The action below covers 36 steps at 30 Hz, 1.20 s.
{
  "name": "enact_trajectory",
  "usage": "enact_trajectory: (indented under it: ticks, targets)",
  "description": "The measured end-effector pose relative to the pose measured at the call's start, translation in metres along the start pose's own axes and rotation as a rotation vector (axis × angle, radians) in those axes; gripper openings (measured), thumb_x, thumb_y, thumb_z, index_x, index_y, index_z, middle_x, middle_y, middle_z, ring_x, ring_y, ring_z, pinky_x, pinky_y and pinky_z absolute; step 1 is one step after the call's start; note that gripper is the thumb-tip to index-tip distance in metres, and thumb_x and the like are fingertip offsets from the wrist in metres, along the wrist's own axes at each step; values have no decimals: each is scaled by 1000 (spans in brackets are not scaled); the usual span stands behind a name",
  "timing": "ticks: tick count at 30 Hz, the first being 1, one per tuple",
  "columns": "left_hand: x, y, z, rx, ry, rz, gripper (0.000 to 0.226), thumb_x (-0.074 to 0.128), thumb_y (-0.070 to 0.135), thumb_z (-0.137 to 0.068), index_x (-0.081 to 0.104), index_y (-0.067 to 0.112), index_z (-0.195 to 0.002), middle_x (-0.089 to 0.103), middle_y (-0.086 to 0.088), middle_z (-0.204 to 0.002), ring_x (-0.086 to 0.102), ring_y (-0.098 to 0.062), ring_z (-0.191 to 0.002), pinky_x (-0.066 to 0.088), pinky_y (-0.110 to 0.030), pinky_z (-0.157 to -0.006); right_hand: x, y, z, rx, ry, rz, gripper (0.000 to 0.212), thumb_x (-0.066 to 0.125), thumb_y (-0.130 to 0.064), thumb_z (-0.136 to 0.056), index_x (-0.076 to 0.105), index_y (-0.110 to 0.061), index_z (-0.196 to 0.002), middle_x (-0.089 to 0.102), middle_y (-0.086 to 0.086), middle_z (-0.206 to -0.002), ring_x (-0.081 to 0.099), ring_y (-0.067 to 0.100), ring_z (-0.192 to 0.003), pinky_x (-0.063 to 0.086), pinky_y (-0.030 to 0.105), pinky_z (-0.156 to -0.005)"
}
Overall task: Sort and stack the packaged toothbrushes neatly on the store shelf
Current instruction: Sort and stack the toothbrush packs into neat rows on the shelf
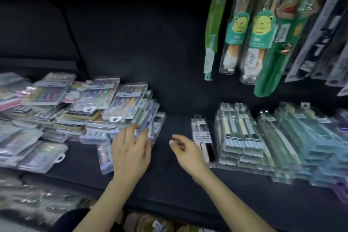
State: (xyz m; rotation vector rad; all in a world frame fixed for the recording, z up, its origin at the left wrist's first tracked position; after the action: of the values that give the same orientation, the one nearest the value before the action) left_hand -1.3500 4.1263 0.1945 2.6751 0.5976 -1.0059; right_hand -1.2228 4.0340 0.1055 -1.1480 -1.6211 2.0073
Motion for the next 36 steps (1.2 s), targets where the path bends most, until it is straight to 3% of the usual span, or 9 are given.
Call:
enact_trajectory:
  ticks: [3,7,11,14,18,24,26,30,36]
  targets:
    - [-4,-33,-16,-75,1,-60,37,63,29,-83,66,8,-113,56,-25,-124,54,-44,-111,40,-52,-91,29,-8,-24,28,-30,-46,47,55,-40,-95,48,-22,-138,57,-5,-119,56,0,-96,43,11,-75]
    - [14,-63,-34,-83,-158,-4,54,77,38,-78,65,10,-122,53,-29,-131,49,-49,-122,38,-62,-101,61,-11,-47,141,-51,7,56,56,-41,-94,40,-16,-141,53,-2,-108,59,16,-92,53,34,-83]
    - [25,-42,-37,210,-217,-44,59,61,57,-81,60,22,-127,47,-21,-140,40,-41,-132,27,-59,-110,77,1,-56,254,-4,-124,41,60,-28,-93,52,-11,-129,62,8,-113,63,21,-82,54,37,-73]
    - [41,-31,-35,352,-350,-90,55,73,60,-69,69,27,-114,52,-12,-137,40,-37,-134,28,-62,-108,73,4,-55,251,3,-289,19,60,-16,-92,65,-1,-104,56,9,-76,45,12,-53,38,27,-49]
    - [46,-37,-36,337,-391,-98,51,84,50,-58,74,26,-102,59,-12,-128,50,-39,-125,36,-63,-101,45,10,-49,255,57,-366,11,58,-6,-90,66,-7,-84,49,6,-67,36,10,-49,29,20,-42]
    - [43,-33,-38,329,-322,-76,47,87,41,-54,75,22,-96,61,-13,-123,54,-40,-119,38,-62,-99,-3,31,-18,317,171,-484,32,58,-1,-92,57,-3,-124,62,6,-78,51,8,-43,48,20,-44]
    - [42,-33,-39,332,-317,-77,49,88,40,-53,76,21,-96,61,-14,-122,54,-41,-118,39,-63,-97,-17,32,-5,307,188,-503,30,57,1,-92,58,-4,-121,63,9,-80,54,8,-42,50,21,-45]
    - [44,-31,-37,336,-344,-123,50,90,38,-48,76,21,-93,62,-16,-121,55,-42,-117,39,-64,-96,-38,30,21,215,217,-432,27,56,4,-91,62,-22,-85,65,-6,-56,56,8,-44,52,21,-49]
    - [52,-30,-33,272,-466,-211,53,88,44,-54,75,17,-97,57,-18,-128,44,-44,-128,30,-66,-103,-62,35,44,184,258,-365,25,57,-1,-93,62,-22,-104,63,-5,-61,61,9,-49,58,28,-58]
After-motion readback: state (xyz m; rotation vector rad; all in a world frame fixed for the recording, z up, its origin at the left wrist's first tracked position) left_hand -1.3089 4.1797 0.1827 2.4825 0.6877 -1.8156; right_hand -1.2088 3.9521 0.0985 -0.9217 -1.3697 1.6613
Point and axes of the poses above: each hand's wrist, its own z-axis away from the middle knuckle, its own x-axis out of the palm, y = z × x, the point moved 10 cm from there along -z, towards the middle knuckle
